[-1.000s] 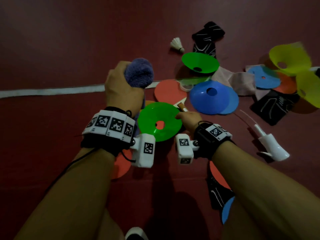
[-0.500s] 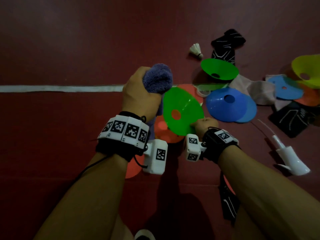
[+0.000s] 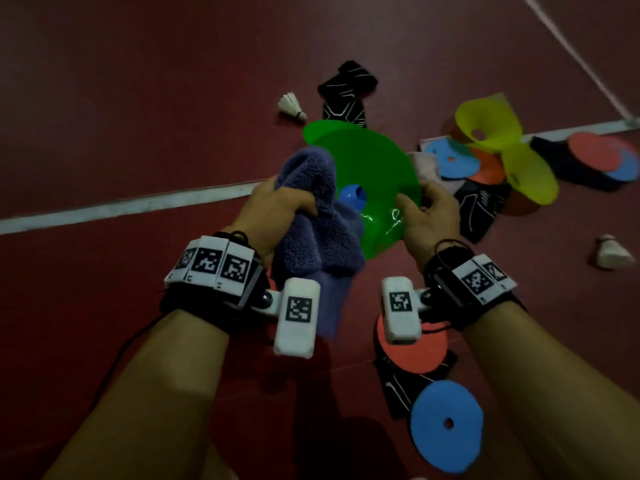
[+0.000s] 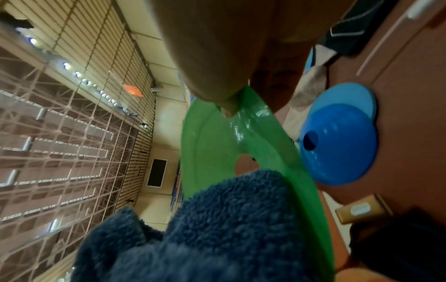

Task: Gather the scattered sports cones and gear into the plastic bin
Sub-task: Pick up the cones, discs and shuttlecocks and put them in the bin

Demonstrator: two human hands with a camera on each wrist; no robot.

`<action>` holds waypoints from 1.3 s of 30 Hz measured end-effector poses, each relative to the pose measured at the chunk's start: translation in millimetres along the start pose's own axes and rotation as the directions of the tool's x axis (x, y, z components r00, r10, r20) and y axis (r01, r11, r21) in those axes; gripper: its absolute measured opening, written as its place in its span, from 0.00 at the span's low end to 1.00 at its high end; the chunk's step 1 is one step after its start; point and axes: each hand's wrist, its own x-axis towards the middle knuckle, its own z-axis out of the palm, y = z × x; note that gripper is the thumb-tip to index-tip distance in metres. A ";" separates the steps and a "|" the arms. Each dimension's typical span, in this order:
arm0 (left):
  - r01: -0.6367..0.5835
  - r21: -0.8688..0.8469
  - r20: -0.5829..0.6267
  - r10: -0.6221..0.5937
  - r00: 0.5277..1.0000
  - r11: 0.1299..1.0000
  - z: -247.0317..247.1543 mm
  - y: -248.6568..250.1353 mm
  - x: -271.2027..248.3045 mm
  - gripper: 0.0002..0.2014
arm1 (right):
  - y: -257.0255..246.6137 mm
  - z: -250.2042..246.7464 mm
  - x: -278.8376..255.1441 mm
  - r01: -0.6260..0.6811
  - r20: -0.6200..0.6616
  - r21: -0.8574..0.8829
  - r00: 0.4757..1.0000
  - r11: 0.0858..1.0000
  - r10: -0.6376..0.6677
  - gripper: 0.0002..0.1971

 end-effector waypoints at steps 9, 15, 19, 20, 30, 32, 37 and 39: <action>0.052 0.072 0.026 -0.054 0.998 0.996 37.0 19.3 -1.8 0.15 | -15.1 -36.4 -1.4 -0.027 0.095 0.152 0.995 0.988 0.013 0.08; -0.065 0.117 -0.201 0.087 0.976 0.991 48.1 19.2 3.3 0.09 | -24.0 -60.7 7.9 -0.324 0.182 0.322 0.943 0.889 0.278 0.26; -0.100 0.216 -0.229 0.150 0.962 0.971 58.8 16.6 -3.7 0.09 | -18.7 -68.0 11.5 -0.496 0.150 0.364 0.867 0.789 0.476 0.19; -0.065 0.207 -0.229 0.112 0.967 0.976 62.0 20.7 -12.3 0.09 | -23.3 -71.9 6.2 -0.542 0.150 0.396 0.834 0.741 0.531 0.18; 0.256 0.360 -0.028 -0.264 0.964 0.897 75.6 214.4 -195.9 0.06 | -217.6 -199.1 -96.9 -0.711 0.229 0.353 0.696 0.608 0.681 0.21; 0.287 0.329 -0.001 -0.303 0.953 0.900 84.4 271.4 -234.8 0.07 | -281.8 -243.2 -112.5 -0.716 0.238 0.331 0.694 0.615 0.679 0.21; 0.307 0.327 0.112 -0.359 0.927 0.894 129.3 401.5 -316.5 0.17 | -415.5 -354.1 -140.5 -0.618 0.071 0.232 0.781 0.751 0.620 0.29; 0.282 0.333 0.172 -0.352 0.920 0.900 146.6 433.2 -340.9 0.24 | -458.0 -396.5 -158.1 -0.540 -0.031 0.199 0.831 0.818 0.556 0.28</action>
